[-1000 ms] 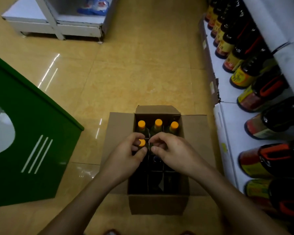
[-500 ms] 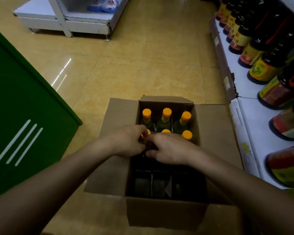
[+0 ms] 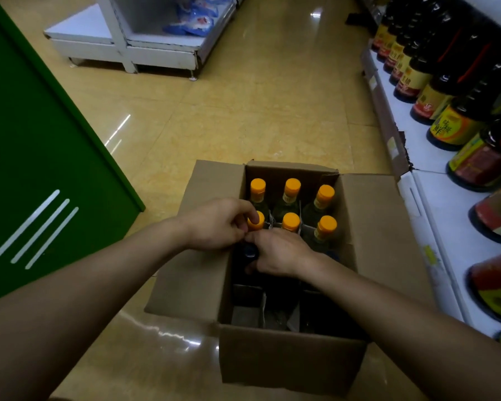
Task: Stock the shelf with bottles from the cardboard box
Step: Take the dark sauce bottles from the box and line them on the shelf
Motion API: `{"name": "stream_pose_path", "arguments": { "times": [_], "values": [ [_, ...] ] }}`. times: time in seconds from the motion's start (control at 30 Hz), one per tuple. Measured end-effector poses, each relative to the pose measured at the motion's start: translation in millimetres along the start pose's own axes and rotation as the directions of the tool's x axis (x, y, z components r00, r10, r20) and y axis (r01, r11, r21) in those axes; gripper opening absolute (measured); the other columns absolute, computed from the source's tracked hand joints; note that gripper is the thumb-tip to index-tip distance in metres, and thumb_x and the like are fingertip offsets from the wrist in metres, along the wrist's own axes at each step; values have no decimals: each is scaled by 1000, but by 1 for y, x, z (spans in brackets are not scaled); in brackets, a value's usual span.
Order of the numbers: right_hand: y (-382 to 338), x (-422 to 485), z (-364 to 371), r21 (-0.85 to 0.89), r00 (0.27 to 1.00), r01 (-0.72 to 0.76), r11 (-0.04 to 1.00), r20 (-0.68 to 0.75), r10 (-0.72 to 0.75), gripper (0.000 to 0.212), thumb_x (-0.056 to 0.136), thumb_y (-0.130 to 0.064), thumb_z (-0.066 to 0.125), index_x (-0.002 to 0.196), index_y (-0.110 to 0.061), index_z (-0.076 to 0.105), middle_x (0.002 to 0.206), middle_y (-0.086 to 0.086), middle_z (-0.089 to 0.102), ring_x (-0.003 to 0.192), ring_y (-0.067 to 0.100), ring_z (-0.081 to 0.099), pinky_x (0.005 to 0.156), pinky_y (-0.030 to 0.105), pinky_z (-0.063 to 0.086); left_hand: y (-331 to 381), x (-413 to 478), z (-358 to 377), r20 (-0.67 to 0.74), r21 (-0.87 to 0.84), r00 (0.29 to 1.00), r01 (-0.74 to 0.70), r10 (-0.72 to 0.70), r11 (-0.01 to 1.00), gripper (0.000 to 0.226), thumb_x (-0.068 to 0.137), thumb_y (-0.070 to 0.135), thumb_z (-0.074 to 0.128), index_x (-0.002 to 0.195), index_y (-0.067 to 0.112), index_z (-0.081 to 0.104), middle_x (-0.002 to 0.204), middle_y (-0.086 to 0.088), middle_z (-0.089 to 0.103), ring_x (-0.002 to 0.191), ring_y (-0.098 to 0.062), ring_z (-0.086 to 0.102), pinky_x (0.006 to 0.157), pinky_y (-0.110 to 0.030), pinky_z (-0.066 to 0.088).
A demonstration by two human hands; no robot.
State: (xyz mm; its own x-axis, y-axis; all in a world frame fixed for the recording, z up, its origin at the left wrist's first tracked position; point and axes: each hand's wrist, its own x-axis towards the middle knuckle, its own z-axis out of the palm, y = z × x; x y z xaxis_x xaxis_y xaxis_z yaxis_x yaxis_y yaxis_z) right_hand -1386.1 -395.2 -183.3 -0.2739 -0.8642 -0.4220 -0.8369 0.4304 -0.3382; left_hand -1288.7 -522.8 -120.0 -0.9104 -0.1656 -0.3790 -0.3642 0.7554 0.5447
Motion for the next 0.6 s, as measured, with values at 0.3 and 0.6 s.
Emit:
{"name": "stream_pose_path", "arguments": {
  "times": [0.3, 0.6],
  "values": [
    [1, -16, -5, 7, 995, 86, 996, -58, -85, 33, 86, -34, 78, 116, -29, 66, 112, -3, 70, 107, 19, 65, 86, 42, 58, -18, -8, 3, -12, -66, 998, -56, 55, 996, 44, 97, 6, 60, 138, 21, 57, 117, 2, 64, 108, -8, 62, 83, -9, 48],
    [-2, -65, -81, 373, 931, 196, 907, -362, -53, 27, 84, -38, 80, 108, -31, 69, 106, -15, 68, 105, 4, 61, 93, 38, 53, -12, -15, 0, 130, -286, 987, -57, 98, 957, 65, 86, 2, 75, 134, 34, 45, 107, 18, 58, 89, 7, 62, 71, -11, 50]
  ]
}}
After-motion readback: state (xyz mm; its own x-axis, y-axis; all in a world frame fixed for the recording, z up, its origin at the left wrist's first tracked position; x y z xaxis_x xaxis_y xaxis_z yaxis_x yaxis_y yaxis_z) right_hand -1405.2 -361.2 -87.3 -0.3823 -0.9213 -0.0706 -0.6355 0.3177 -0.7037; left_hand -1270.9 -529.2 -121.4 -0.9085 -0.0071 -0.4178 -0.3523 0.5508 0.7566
